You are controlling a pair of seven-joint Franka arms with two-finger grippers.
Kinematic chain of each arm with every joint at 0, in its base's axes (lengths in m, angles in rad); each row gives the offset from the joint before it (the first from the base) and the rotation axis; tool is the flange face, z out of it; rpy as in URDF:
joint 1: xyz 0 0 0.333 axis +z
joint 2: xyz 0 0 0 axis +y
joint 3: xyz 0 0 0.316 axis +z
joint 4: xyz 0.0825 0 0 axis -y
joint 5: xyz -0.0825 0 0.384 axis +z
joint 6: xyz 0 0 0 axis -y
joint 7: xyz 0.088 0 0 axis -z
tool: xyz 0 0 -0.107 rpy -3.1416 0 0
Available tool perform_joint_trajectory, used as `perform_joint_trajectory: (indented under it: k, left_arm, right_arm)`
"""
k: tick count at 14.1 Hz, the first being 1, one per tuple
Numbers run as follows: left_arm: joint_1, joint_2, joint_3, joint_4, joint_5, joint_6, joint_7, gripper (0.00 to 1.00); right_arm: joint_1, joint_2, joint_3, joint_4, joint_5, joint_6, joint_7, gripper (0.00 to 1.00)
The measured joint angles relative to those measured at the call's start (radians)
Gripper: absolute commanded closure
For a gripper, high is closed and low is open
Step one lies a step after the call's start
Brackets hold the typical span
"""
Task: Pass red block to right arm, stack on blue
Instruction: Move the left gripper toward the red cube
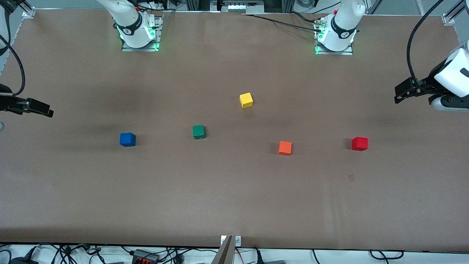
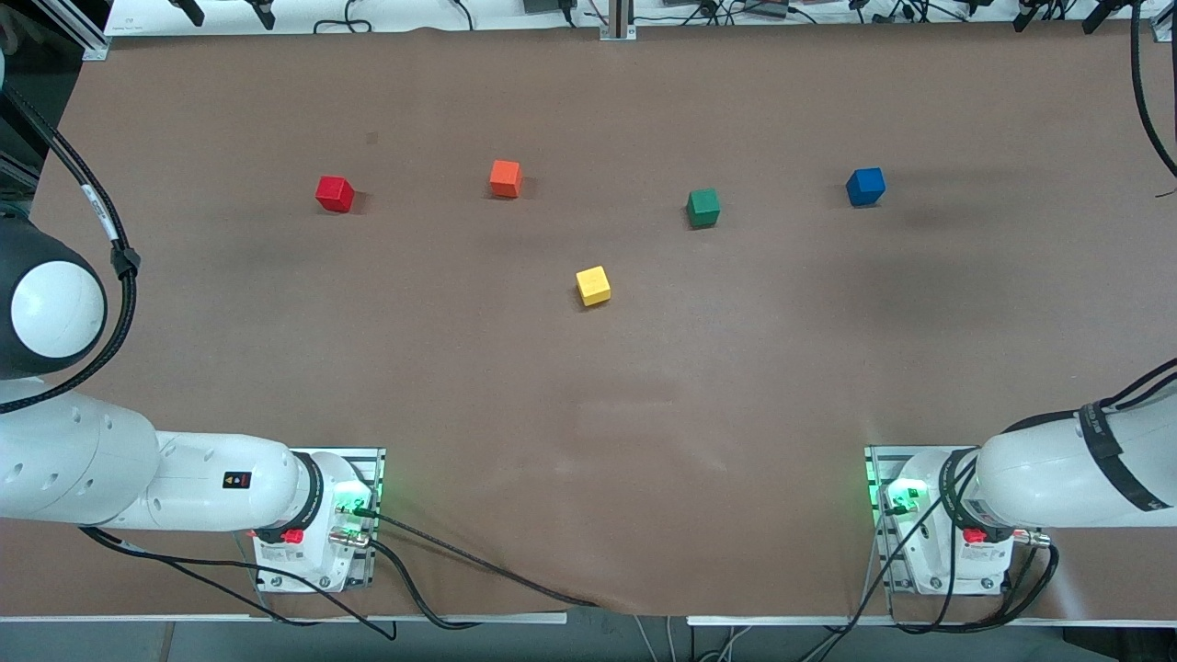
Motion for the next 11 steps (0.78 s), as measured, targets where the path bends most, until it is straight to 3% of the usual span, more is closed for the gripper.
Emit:
perform_joint_trajectory:
  k: [11]
  left_arm:
    - [0.0, 0.004, 0.0, 0.0, 0.0, -0.011, 0.0, 0.0]
  right_arm:
    - [-0.001, 0.0, -0.001, 0.0, 0.0, -0.001, 0.0, 0.0]
